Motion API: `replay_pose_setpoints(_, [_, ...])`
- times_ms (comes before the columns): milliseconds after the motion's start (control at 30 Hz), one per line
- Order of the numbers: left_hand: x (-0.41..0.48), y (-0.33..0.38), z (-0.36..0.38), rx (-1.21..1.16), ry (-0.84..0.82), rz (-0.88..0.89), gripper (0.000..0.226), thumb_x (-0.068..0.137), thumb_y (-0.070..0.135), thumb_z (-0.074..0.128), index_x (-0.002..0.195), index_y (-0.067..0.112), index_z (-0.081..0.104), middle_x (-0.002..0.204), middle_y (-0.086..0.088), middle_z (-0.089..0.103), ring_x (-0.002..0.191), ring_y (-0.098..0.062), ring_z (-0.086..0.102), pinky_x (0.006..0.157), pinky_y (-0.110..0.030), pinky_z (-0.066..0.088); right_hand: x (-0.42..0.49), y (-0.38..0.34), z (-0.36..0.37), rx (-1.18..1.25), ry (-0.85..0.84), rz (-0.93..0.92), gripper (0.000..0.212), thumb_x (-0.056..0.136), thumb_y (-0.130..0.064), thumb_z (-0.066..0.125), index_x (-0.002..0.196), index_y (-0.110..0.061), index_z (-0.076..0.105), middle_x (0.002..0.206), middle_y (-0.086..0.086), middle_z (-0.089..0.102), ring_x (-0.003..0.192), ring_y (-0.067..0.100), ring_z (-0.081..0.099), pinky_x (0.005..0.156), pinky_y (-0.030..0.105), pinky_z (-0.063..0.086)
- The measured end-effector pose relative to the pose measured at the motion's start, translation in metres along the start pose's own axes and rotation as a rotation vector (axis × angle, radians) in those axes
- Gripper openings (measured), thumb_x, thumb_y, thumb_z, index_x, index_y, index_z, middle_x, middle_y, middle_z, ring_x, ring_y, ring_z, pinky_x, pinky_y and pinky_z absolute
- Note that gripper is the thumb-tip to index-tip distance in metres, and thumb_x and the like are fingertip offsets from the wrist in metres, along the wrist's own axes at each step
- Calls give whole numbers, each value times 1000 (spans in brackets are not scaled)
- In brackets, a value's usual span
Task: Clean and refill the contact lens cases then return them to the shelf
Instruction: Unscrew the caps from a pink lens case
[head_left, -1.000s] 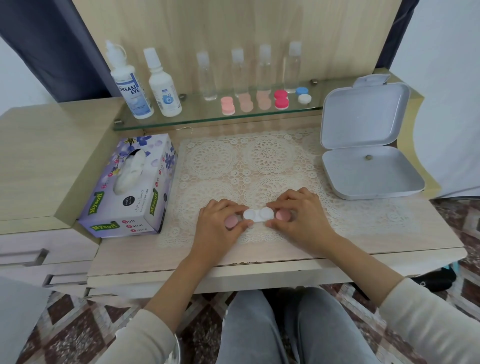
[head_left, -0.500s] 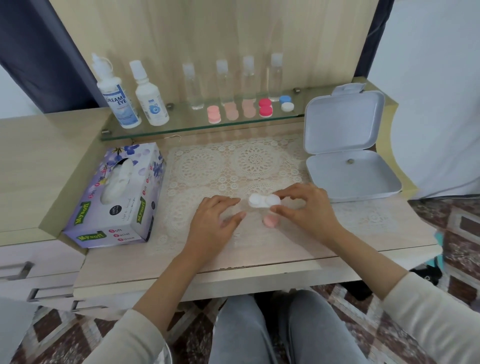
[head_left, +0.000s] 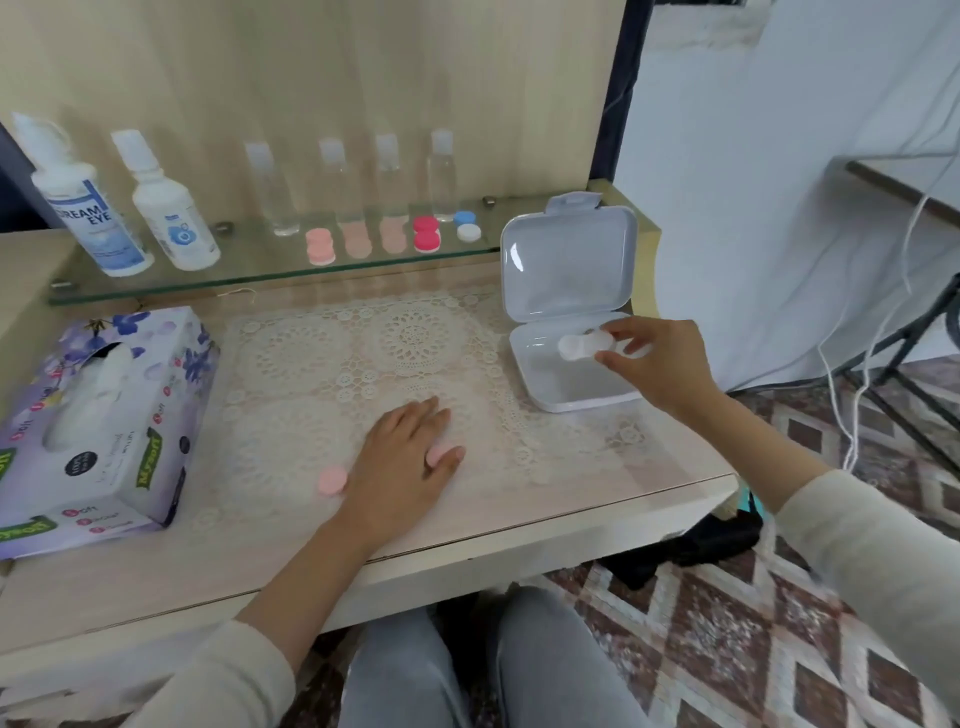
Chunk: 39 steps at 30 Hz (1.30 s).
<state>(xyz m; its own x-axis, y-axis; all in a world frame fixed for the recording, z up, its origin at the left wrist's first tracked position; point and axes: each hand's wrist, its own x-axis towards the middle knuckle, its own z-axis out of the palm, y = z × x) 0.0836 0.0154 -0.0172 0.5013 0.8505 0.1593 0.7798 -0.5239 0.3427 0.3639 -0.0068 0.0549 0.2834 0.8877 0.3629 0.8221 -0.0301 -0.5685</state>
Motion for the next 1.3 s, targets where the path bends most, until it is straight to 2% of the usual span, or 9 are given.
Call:
replay_pose_setpoints(67, [0,0,1,8,7,3,85,74,66,7,139,21,36,150,5,27,137,-14,20,113,-27,10,1,4,-1,-57,34,-48,29,72,-15,76,100,-11,71,91,4,72,66,14,57,73,23,42])
replay_pose_setpoints(200, [0,0,1,-6,-3,-6,84,75,66,7,140,22,36,150,6,27,137,-14,20,115,-29,11,2,5,-1,-150,101,-220,26,65,-5,77,91,-6,71,81,9,71,61,27,60,70,38,48])
replay_pose_setpoints(367, [-1,0,1,-22,11,-2,80,77,64,10,138,21,40,149,6,30,137,-14,22,114,-32,15,11,9,1,-313,163,-373,30,60,1,78,88,-7,70,79,9,71,58,32,57,68,32,35])
replay_pose_setpoints(567, [-1,-1,1,-34,12,-3,79,78,64,11,138,21,40,149,7,30,137,-13,22,114,-32,15,14,7,2,-363,195,-515,34,59,8,76,88,-8,71,80,8,71,58,29,54,67,30,35])
replay_pose_setpoints(933, [-2,2,-1,-55,19,-5,80,76,64,10,138,22,39,149,8,29,137,-11,21,114,-28,11,12,13,6,-348,210,-513,36,59,11,75,89,-8,71,81,8,71,60,30,55,64,31,43])
replay_pose_setpoints(1067, [-3,2,-1,-58,14,-5,81,76,65,10,138,22,38,149,9,28,137,-10,19,114,-26,9,12,13,7,-353,212,-509,37,58,12,75,89,-8,71,80,7,71,59,29,55,65,29,39])
replay_pose_setpoints(1300, [-3,2,-1,-68,15,-7,79,77,64,11,138,22,39,149,9,29,137,-10,20,115,-29,12,13,12,8,-365,211,-475,36,59,9,75,90,-9,71,81,7,71,61,30,55,64,33,42])
